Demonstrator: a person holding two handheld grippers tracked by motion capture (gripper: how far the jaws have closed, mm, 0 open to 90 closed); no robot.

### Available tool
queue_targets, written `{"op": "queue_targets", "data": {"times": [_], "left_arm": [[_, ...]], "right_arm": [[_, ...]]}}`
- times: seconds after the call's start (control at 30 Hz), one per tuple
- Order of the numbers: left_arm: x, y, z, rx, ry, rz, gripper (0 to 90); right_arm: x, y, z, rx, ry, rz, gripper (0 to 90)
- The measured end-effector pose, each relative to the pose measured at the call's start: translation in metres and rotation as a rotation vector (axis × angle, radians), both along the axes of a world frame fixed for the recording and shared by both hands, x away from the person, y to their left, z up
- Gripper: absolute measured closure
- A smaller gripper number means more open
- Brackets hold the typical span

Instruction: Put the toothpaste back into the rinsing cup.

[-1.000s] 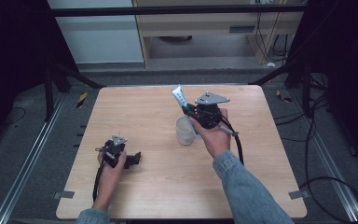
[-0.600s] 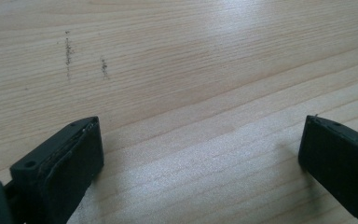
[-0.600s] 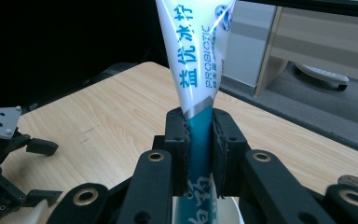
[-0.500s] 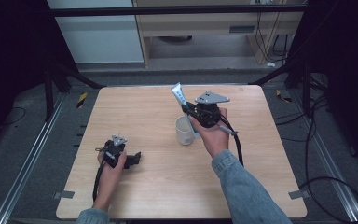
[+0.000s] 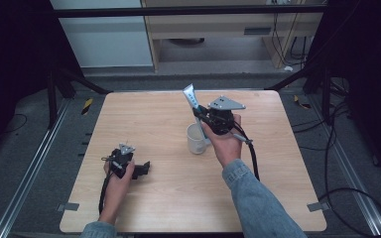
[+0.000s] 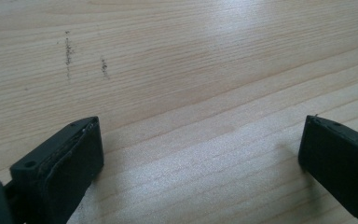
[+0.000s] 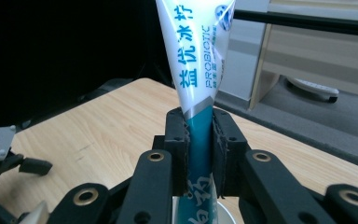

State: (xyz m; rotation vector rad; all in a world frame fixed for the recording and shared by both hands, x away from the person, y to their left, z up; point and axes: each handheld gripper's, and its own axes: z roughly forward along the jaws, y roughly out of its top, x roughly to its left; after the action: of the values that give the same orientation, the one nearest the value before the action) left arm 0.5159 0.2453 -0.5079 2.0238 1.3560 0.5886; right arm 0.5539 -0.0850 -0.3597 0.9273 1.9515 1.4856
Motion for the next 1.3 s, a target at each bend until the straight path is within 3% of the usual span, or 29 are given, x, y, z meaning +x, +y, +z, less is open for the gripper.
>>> {"op": "queue_targets", "data": {"times": [0.23,0.7,1.3], "left_arm": [[0.0,0.0,0.0,0.0,0.0,0.0,0.0],[0.0,0.0,0.0,0.0,0.0,0.0,0.0],[0.0,0.0,0.0,0.0,0.0,0.0,0.0]], "right_arm": [[-0.0022,0.005,0.0017,0.033,-0.045,-0.033,78.3],[0.0039,0.0039,-0.0019,0.085,-0.089,-0.073,78.3],[0.0021,0.0099,-0.004,0.085,-0.118,-0.07,78.2]]}}
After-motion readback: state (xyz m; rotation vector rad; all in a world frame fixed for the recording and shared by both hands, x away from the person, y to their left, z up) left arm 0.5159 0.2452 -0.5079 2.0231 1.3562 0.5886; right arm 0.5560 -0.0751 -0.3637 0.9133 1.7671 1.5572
